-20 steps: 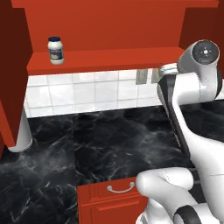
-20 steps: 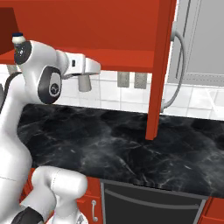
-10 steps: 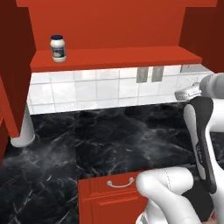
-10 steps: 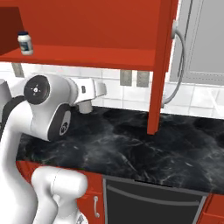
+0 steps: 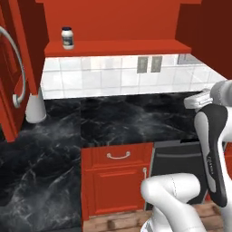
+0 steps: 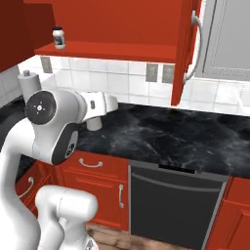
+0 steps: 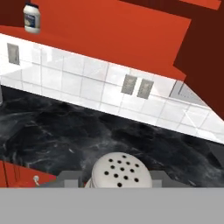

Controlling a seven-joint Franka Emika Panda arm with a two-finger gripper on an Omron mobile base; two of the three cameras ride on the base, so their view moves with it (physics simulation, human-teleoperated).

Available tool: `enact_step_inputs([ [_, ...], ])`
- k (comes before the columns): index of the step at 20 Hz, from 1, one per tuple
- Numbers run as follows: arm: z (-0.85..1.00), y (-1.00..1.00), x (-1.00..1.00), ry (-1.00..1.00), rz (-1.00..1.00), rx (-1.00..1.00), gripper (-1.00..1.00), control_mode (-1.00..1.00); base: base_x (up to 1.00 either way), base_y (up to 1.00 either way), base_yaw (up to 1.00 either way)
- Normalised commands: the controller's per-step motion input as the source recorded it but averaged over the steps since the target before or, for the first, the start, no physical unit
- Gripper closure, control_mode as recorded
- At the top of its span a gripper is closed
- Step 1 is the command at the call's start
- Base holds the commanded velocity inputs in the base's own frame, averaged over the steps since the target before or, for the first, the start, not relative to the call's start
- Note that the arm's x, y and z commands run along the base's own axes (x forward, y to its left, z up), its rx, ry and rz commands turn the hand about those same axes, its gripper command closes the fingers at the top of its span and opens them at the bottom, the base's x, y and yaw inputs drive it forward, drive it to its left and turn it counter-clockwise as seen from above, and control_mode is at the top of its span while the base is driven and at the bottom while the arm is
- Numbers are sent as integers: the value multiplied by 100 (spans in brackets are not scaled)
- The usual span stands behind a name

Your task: Take 2 condiments from the cabinet and move them on the counter near the stove.Make sure the condiments are lined up with each other, next to each other.

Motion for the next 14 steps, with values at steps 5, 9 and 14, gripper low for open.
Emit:
enact_step_inputs([
  [5, 0, 0, 0, 0, 0, 0, 100, 100, -29, -45, 19],
  [9, 0, 0, 0, 0, 0, 0, 100, 100, -9, -47, 26],
  [14, 0, 0, 0, 0, 0, 0, 100, 100, -42, -22, 35],
])
